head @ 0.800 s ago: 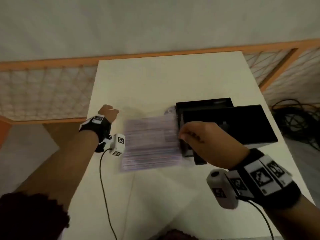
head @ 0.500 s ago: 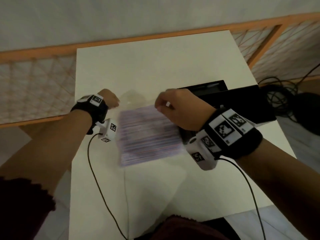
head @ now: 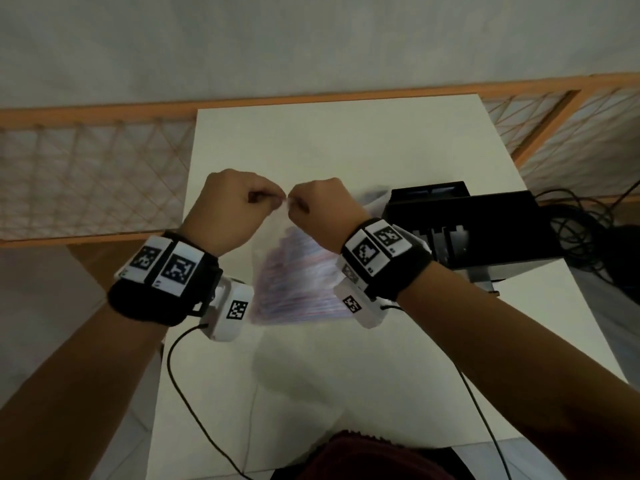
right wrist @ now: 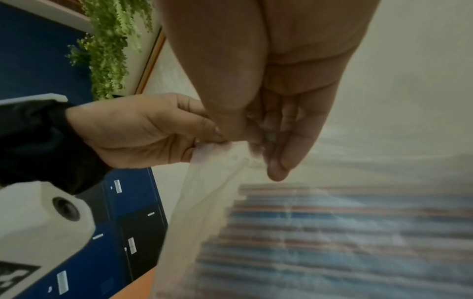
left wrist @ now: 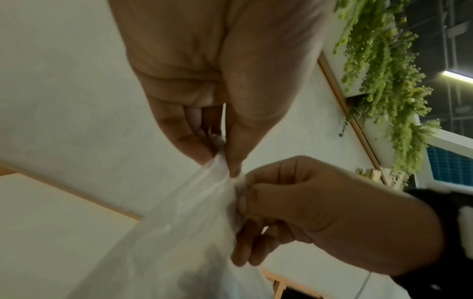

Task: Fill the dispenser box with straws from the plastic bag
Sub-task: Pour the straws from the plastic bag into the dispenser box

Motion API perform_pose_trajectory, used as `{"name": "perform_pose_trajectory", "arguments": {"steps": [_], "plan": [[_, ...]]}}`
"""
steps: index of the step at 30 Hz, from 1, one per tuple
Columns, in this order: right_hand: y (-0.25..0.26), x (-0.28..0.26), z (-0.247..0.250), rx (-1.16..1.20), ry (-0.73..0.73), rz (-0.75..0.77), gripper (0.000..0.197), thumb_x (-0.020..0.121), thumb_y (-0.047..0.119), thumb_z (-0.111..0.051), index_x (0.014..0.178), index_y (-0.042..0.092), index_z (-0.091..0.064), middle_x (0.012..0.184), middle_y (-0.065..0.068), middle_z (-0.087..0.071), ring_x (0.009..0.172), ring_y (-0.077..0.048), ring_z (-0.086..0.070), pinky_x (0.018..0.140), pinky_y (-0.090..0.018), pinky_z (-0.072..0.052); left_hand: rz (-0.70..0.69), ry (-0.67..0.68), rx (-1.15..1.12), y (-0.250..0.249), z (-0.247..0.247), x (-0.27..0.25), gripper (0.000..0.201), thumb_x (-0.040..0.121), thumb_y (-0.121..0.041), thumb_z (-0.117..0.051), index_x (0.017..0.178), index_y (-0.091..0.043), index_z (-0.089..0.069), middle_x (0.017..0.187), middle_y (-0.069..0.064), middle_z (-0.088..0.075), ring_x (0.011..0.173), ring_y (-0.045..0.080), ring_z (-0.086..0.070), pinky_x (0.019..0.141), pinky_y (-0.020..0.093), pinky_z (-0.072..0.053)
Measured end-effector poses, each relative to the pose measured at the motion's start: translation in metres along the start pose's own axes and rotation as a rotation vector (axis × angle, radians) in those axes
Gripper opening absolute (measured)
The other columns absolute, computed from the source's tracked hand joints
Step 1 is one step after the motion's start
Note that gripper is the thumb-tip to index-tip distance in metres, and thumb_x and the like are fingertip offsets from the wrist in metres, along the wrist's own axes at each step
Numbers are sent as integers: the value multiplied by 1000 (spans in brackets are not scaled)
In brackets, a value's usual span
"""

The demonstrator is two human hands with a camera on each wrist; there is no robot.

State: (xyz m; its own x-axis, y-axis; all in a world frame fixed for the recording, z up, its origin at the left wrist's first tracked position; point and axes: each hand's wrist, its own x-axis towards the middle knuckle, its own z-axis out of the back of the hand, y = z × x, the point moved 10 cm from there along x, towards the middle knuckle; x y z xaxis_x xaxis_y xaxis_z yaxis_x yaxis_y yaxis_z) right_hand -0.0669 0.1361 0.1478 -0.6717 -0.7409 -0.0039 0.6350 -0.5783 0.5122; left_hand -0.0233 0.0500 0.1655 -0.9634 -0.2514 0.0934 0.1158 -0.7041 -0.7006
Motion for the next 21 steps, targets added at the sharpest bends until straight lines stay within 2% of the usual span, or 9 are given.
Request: {"name": "perform_pose_trajectory", "arguments": {"steps": [2,5,7,10,12,15,18,20,21], "plan": [[-8,-4,6,-65,15,-31,24,87,13,-45,85,-1,-65,85,-21,-68,75,-33,-55,63,-30,-34,13,-91,-68,6,13,-8,13,83,-7,-66,91,-13,-75,74,-10,-68,71,2,-62,77,23,-51],[-38,-11,30,-134,-5,-127,24,85,12,-45,83,0,-65,83,-20,-66,69,-28,-50,63,-29,-37,54,-236,-158,23,43,-21,14,82,-10,-68,86,-22,-73,64,-29,-67,65,-6,-62,70,10,-49],[-57,-17,50,-166,-53,-198,21,83,12,-45,72,6,-62,75,-17,-58,68,-30,-50,62,-29,-38,82,-277,-214,30,54,-30,13,83,-9,-67,85,-22,-72,64,-34,-66,62,-8,-63,65,5,-46],[-71,-23,68,-180,-108,-259,26,81,11,-43,55,15,-43,71,-13,-51,67,-31,-50,60,-29,-35,123,-314,-265,40,56,-36,18,83,-9,-68,80,-27,-70,63,-31,-68,60,-6,-64,65,8,-49],[-78,-26,77,-180,-140,-286,30,82,11,-42,53,15,-45,72,-15,-53,69,-32,-51,61,-29,-35,145,-363,-274,47,56,-37,21,82,-11,-68,77,-32,-70,62,-24,-69,61,-3,-63,69,15,-50],[-84,-31,91,-163,-193,-291,27,85,10,-44,80,4,-70,88,-20,-68,82,-36,-61,66,-29,-44,172,-414,-253,57,52,-36,29,83,-10,-63,72,-36,-68,62,-16,-68,62,-1,-61,73,23,-50],[-85,-33,96,-108,-196,-246,25,87,5,-46,93,3,-71,96,-16,-72,89,-31,-64,81,-33,-53,142,-333,-112,49,39,-30,33,84,4,-48,83,-24,-67,75,-11,-70,68,1,-60,77,24,-48],[-86,-37,99,37,-210,-247,14,86,8,-53,94,10,-65,86,-12,-72,80,-26,-65,76,-31,-54,98,-261,-10,40,30,-27,38,82,10,-38,96,-17,-61,91,1,-70,80,13,-62,79,25,-46],[-85,-38,101,110,-222,-237,10,85,9,-56,91,15,-60,80,-8,-70,76,-24,-65,69,-27,-52,76,-225,39,37,27,-26,40,81,12,-35,95,-17,-59,95,4,-69,86,18,-63,81,27,-47]]}}
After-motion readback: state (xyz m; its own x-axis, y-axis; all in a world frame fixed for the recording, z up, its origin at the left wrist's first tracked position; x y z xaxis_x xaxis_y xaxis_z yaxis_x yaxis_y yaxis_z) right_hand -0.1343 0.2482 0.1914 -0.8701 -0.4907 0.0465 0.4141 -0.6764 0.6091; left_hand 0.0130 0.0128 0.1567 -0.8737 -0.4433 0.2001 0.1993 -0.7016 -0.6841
